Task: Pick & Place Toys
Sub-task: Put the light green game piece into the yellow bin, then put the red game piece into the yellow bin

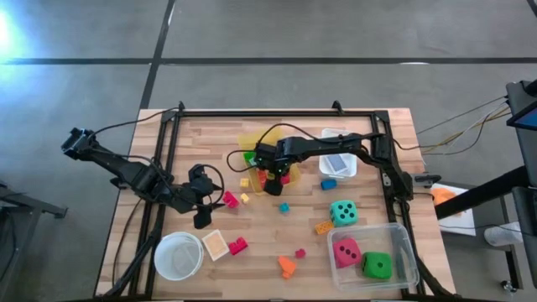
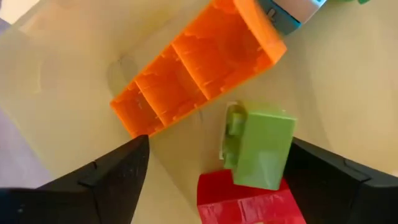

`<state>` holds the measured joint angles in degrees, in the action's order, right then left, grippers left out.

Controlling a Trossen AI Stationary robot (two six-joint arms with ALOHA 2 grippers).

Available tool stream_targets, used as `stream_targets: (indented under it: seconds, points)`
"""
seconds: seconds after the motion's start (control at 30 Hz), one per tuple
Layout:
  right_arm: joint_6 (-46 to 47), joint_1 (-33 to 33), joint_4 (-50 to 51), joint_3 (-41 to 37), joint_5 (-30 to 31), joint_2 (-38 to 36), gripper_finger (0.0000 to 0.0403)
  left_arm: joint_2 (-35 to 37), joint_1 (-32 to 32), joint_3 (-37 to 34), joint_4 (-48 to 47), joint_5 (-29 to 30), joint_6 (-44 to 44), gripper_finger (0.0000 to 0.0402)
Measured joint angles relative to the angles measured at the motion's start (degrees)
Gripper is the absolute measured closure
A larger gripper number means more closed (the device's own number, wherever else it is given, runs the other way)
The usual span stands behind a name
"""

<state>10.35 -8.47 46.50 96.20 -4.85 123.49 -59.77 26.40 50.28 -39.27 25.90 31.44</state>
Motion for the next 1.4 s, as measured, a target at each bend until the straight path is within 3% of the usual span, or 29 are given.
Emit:
stream_targets:
  seconds: [0.3, 0.73, 0.9, 1.03, 1.17, 1.4]
  points:
    - [-0.20, 0.00, 0.67, 0.02, 0.26, -0.44, 0.0061, 0.01, 0.01, 0.00, 0.00, 0.00, 0.00, 0.0144]
    - [0.18, 2.96, 5.38, 0.11, 2.44, -9.22, 0.0060, 0.01, -0.01, 0.00, 1.90, 1.52, -0.03, 0.0144]
    - [2.12, 6.94, 6.95, -0.44, 3.45, -13.32, 0.0060, 0.00, -0.03, 0.00, 4.21, 8.38, 2.04, 0.0144]
    - [2.78, 12.29, 6.38, -2.56, 4.39, -16.71, 0.0060, -0.02, -0.03, 0.00, 3.40, 8.63, 4.40, 0.0144]
    - [2.76, 18.95, 2.28, -8.16, 9.93, -20.10, 0.0060, -0.07, -0.58, 0.00, 3.46, 8.60, 4.12, 0.0144]
    - [4.49, 27.70, -14.34, -18.91, 15.65, -24.09, 0.0060, -0.74, -6.54, 0.05, 3.89, -3.28, -1.50, 0.0144]
